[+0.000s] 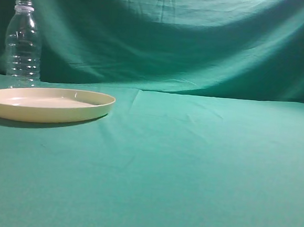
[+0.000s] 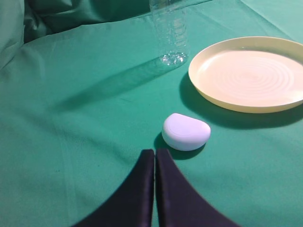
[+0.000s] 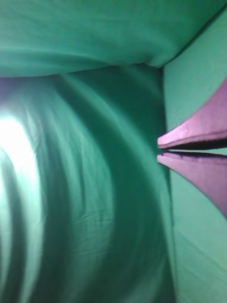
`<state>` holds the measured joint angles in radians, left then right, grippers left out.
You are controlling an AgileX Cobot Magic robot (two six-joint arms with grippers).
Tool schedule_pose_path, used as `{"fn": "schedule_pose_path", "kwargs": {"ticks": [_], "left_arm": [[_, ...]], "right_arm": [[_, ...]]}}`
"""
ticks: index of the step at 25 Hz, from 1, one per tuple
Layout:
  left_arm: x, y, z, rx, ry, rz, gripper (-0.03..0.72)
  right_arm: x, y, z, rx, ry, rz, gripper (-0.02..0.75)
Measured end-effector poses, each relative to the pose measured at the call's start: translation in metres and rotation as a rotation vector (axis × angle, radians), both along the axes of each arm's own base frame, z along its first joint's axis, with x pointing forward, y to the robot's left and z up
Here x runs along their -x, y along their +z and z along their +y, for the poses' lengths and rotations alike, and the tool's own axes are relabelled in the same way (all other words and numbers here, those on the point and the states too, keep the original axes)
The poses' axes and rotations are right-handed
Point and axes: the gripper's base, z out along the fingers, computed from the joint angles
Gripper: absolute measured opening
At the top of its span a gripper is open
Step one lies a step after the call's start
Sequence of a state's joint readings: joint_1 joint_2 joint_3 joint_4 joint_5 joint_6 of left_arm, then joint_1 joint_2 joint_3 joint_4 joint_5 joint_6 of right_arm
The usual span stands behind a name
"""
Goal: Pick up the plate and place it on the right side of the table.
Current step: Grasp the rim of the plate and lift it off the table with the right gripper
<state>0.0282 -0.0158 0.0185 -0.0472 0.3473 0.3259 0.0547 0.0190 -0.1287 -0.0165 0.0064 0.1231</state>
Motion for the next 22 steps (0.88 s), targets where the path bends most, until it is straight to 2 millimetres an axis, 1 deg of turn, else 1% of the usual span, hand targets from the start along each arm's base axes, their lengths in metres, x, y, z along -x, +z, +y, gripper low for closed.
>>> {"fn": "schedule_pose_path", "kwargs": {"ticks": [4, 5, 7, 10, 12, 15, 18, 22], "left_arm": [[0.000, 0.000, 0.000, 0.000, 0.000, 0.000, 0.000], [0.000, 0.000, 0.000, 0.000, 0.000, 0.000, 0.000], [0.000, 0.000, 0.000, 0.000, 0.000, 0.000, 0.000], [0.000, 0.000, 0.000, 0.000, 0.000, 0.000, 0.000], [0.000, 0.000, 0.000, 0.000, 0.000, 0.000, 0.000], [0.000, 0.000, 0.000, 0.000, 0.000, 0.000, 0.000], [0.000, 0.000, 0.000, 0.000, 0.000, 0.000, 0.000], [0.000, 0.000, 0.000, 0.000, 0.000, 0.000, 0.000]], "right_arm": [[-0.010, 0.027, 0.000, -0.011, 0.000, 0.325, 0.000], [-0.016, 0.029, 0.001, -0.016, 0.003, 0.403, 0.000], [-0.028, 0.039, 0.003, -0.039, 0.013, 0.489, 0.000], [-0.049, 0.042, 0.008, -0.121, 0.047, 0.599, 0.000], [-0.059, 0.041, 0.013, -0.154, 0.086, 0.655, 0.000], [-0.076, 0.043, 0.023, -0.074, 0.194, 0.705, 0.000], [-0.097, 0.049, 0.035, 0.089, 0.348, 0.735, 0.000], [-0.135, 0.048, 0.059, 0.180, 0.505, 0.802, 0.000]]}}
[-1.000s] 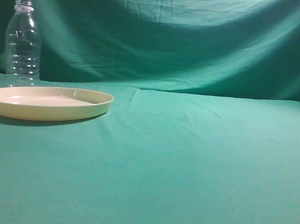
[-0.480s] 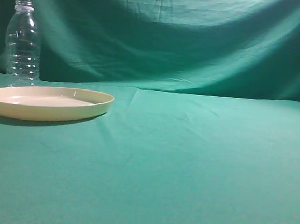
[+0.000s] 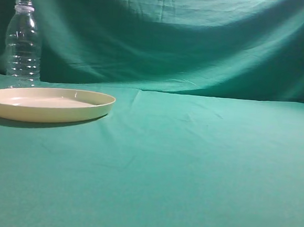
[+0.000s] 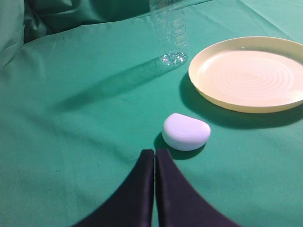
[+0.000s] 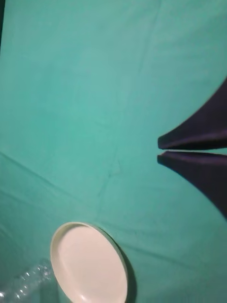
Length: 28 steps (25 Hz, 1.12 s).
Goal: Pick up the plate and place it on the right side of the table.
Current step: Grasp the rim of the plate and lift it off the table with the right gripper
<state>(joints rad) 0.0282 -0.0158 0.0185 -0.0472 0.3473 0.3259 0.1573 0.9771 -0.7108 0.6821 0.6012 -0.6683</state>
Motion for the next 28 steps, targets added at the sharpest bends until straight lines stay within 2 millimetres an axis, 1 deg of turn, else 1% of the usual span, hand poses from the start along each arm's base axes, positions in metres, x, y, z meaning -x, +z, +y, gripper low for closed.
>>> {"fn": "schedule_pose_path", "kwargs": {"ticks": [3, 7, 10, 13, 14, 15, 17, 20, 23, 27, 28], "left_arm": [[0.000, 0.000, 0.000, 0.000, 0.000, 0.000, 0.000], [0.000, 0.000, 0.000, 0.000, 0.000, 0.000, 0.000], [0.000, 0.000, 0.000, 0.000, 0.000, 0.000, 0.000], [0.000, 0.000, 0.000, 0.000, 0.000, 0.000, 0.000], [0.000, 0.000, 0.000, 0.000, 0.000, 0.000, 0.000], [0.000, 0.000, 0.000, 0.000, 0.000, 0.000, 0.000], [0.000, 0.000, 0.000, 0.000, 0.000, 0.000, 0.000], [0.000, 0.000, 0.000, 0.000, 0.000, 0.000, 0.000], [0.000, 0.000, 0.000, 0.000, 0.000, 0.000, 0.000], [0.000, 0.000, 0.000, 0.000, 0.000, 0.000, 0.000], [0.000, 0.000, 0.000, 0.000, 0.000, 0.000, 0.000]], "right_arm": [[-0.032, -0.003, 0.032, 0.019, 0.120, 0.057, 0.000], [-0.076, -0.019, 0.084, 0.045, 0.196, 0.183, 0.000], [-0.107, -0.040, 0.123, 0.119, 0.218, 0.308, 0.000], [-0.133, -0.057, 0.157, 0.207, 0.223, 0.422, 0.000], [-0.141, -0.059, 0.167, 0.231, 0.228, 0.444, 0.000], [-0.148, -0.067, 0.176, 0.259, 0.235, 0.480, 0.000], [-0.164, -0.075, 0.195, 0.284, 0.251, 0.509, 0.000], [-0.181, -0.084, 0.217, 0.292, 0.269, 0.514, 0.000], [-0.192, -0.088, 0.232, 0.282, 0.275, 0.490, 0.000], [-0.197, -0.092, 0.247, 0.268, 0.306, 0.412, 0.000], [-0.197, -0.093, 0.250, 0.274, 0.326, 0.388, 0.049]]}}
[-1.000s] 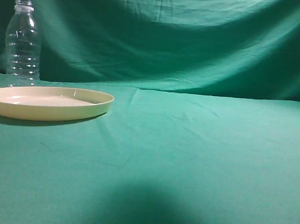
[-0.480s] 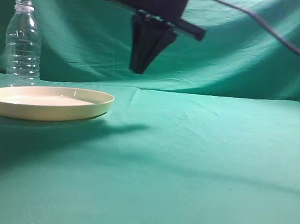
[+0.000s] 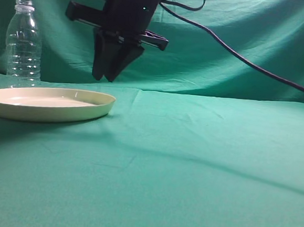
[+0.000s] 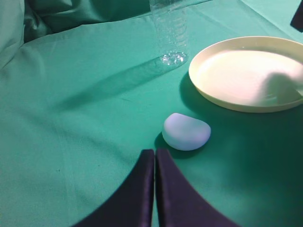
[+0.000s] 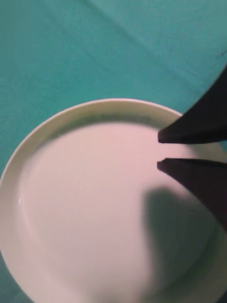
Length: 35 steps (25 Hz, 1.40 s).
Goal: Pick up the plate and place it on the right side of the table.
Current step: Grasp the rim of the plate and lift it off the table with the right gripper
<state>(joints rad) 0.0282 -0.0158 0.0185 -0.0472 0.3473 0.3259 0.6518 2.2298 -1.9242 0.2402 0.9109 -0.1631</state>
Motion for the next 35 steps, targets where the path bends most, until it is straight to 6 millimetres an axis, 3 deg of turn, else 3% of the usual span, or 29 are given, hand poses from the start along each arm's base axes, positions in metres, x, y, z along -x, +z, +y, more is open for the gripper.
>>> {"fn": "schedule_pose_path", "kwargs": {"ticks": [1, 2, 5, 9, 10, 17, 20, 24, 27, 29, 35], "left_arm": [[0.000, 0.000, 0.000, 0.000, 0.000, 0.000, 0.000], [0.000, 0.000, 0.000, 0.000, 0.000, 0.000, 0.000], [0.000, 0.000, 0.000, 0.000, 0.000, 0.000, 0.000], [0.000, 0.000, 0.000, 0.000, 0.000, 0.000, 0.000], [0.000, 0.000, 0.000, 0.000, 0.000, 0.000, 0.000], [0.000, 0.000, 0.000, 0.000, 0.000, 0.000, 0.000], [0.000, 0.000, 0.000, 0.000, 0.000, 0.000, 0.000], [0.000, 0.000, 0.000, 0.000, 0.000, 0.000, 0.000], [0.000, 0.000, 0.000, 0.000, 0.000, 0.000, 0.000], [0.000, 0.000, 0.000, 0.000, 0.000, 0.000, 0.000], [0.000, 0.000, 0.000, 0.000, 0.000, 0.000, 0.000]], "right_arm": [[0.000, -0.002, 0.003, 0.000, 0.019, -0.012, 0.049], [0.000, -0.004, 0.004, 0.003, 0.036, -0.021, 0.133], [-0.002, -0.012, 0.004, 0.032, 0.051, -0.032, 0.277], [-0.005, -0.024, 0.003, 0.062, 0.053, -0.031, 0.286], [-0.006, -0.028, 0.003, 0.073, 0.054, -0.029, 0.327], [-0.010, -0.050, 0.003, 0.116, 0.051, -0.017, 0.312], [-0.010, -0.050, 0.003, 0.114, 0.047, -0.017, 0.312], [-0.011, -0.049, 0.005, 0.093, 0.025, -0.018, 0.090], [-0.012, -0.047, 0.005, 0.084, -0.041, -0.003, 0.079], [-0.013, -0.042, 0.004, 0.102, -0.051, -0.002, 0.000], [-0.007, 0.009, -0.008, 0.158, -0.028, -0.070, 0.000]]}}
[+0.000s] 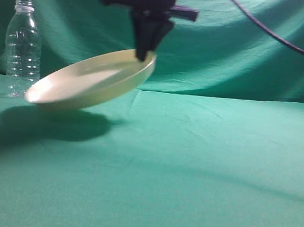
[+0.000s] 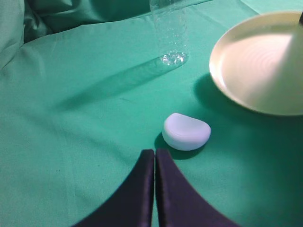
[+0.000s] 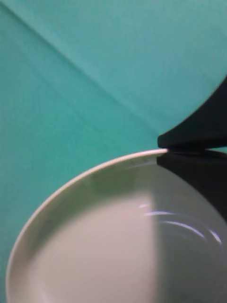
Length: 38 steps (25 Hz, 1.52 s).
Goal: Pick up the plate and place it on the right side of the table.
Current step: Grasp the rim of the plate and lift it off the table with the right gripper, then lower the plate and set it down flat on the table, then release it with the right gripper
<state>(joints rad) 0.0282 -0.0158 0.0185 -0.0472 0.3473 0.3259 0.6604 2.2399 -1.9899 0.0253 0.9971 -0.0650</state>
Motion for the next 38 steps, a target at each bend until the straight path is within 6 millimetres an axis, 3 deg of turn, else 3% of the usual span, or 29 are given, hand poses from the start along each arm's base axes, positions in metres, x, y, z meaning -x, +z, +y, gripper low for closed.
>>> {"fn": "schedule_pose_path", "kwargs": {"ticks": [4, 10, 14, 16, 19, 23, 29, 38], "left_arm": [[0.000, 0.000, 0.000, 0.000, 0.000, 0.000, 0.000], [0.000, 0.000, 0.000, 0.000, 0.000, 0.000, 0.000], [0.000, 0.000, 0.000, 0.000, 0.000, 0.000, 0.000], [0.000, 0.000, 0.000, 0.000, 0.000, 0.000, 0.000], [0.000, 0.000, 0.000, 0.000, 0.000, 0.000, 0.000], [0.000, 0.000, 0.000, 0.000, 0.000, 0.000, 0.000], [0.000, 0.000, 0.000, 0.000, 0.000, 0.000, 0.000], [0.000, 0.000, 0.000, 0.000, 0.000, 0.000, 0.000]], "right_arm": [[-0.004, 0.034, -0.040, 0.056, -0.060, 0.026, 0.000], [-0.026, 0.082, -0.133, 0.050, -0.256, 0.007, 0.000], [-0.024, 0.106, -0.199, 0.036, -0.395, -0.020, 0.000], [-0.018, 0.101, -0.230, 0.046, -0.457, -0.004, 0.000], [-0.003, 0.078, -0.274, 0.074, -0.539, 0.049, 0.000], [0.017, 0.046, -0.311, 0.064, -0.632, 0.079, 0.000], [0.040, -0.013, -0.317, 0.053, -0.659, 0.129, 0.000], [0.038, -0.047, -0.318, 0.046, -0.668, 0.108, 0.000]]}}
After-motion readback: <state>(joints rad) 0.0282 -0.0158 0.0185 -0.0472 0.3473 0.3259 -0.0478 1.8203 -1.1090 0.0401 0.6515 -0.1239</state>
